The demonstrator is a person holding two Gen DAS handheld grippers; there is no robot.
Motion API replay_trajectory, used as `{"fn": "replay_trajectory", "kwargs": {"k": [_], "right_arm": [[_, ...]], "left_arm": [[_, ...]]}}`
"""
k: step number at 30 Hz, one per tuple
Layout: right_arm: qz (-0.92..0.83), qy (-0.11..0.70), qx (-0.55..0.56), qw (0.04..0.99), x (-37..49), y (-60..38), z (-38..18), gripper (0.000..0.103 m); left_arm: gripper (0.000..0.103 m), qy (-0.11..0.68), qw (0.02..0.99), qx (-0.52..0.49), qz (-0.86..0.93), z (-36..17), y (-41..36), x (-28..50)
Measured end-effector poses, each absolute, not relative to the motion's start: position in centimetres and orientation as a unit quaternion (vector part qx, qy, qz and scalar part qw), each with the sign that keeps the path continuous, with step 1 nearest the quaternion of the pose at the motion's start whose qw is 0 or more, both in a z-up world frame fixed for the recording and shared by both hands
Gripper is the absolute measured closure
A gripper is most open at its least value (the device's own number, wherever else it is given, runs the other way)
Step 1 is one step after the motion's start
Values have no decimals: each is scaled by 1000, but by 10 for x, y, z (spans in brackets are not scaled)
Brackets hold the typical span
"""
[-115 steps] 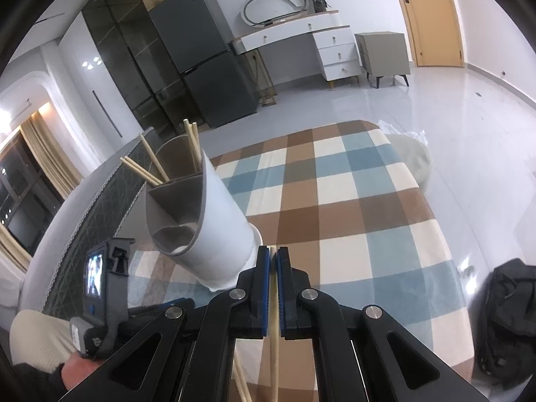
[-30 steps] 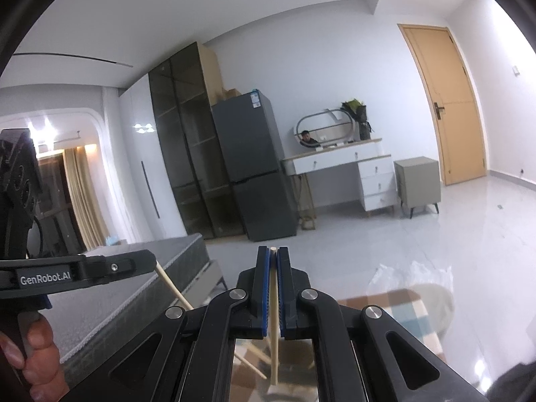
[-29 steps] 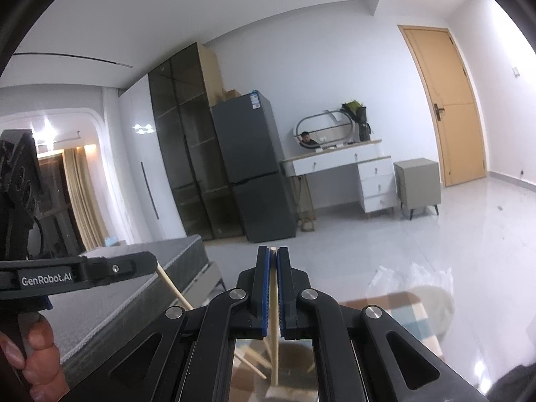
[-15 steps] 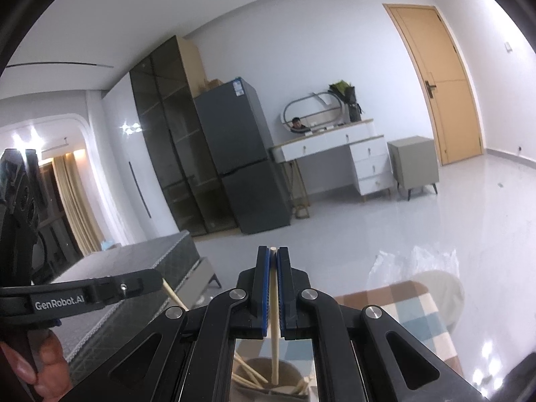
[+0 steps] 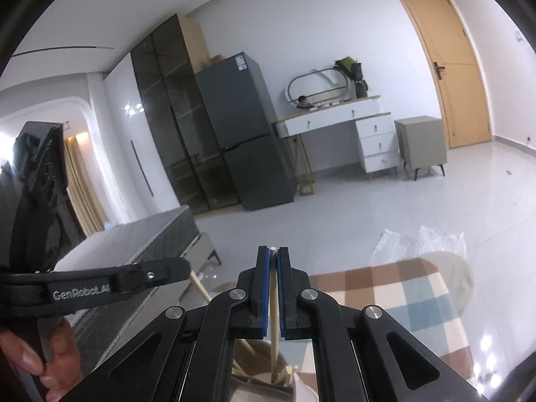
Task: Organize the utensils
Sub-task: 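Open both grippers over the holder, dropping the chopsticks in, then lower both open grippers toward the last chopsticks beside the holder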
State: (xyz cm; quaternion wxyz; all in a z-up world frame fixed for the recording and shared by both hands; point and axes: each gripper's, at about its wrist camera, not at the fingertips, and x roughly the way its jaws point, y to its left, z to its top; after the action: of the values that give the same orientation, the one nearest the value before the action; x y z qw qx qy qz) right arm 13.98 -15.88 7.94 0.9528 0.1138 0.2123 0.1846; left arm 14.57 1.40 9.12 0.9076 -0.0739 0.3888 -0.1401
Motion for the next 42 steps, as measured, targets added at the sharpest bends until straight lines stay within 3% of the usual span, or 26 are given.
{"fn": "replay_trajectory", "kwargs": {"k": [10,15,19,20,23,25,27,33,36,42], "right_arm": [[213,265,99,935,136,-156,59,96],[205,271,98,935,117,-170,61,93],[192,274,113,936,104,-185,68,70],[194,271,118,935,98,-189,71,69],[201,262,119,936,85,-193,80,64],[205,257,116,937,76,-195,84,54],[208,249,111,939,66,-194,91,52],[207,237,104,943,39,-193,99,31],[208,235,94,945,27,-192,99,30],[191,234,82,950,7,-188,95,25]], "left_arm": [[100,439,882,-96,-140,78,15,157],[57,440,883,-111,-119,83,19,147],[42,425,894,-96,-102,92,19,135],[38,424,896,-89,-95,94,18,132],[34,411,905,-76,-78,102,16,118],[31,403,910,-69,-72,104,16,110],[30,392,916,-58,-68,109,14,98],[28,366,928,-47,-56,112,16,72],[22,352,934,-46,-33,110,21,59],[20,330,943,-42,-14,103,27,35]]}}
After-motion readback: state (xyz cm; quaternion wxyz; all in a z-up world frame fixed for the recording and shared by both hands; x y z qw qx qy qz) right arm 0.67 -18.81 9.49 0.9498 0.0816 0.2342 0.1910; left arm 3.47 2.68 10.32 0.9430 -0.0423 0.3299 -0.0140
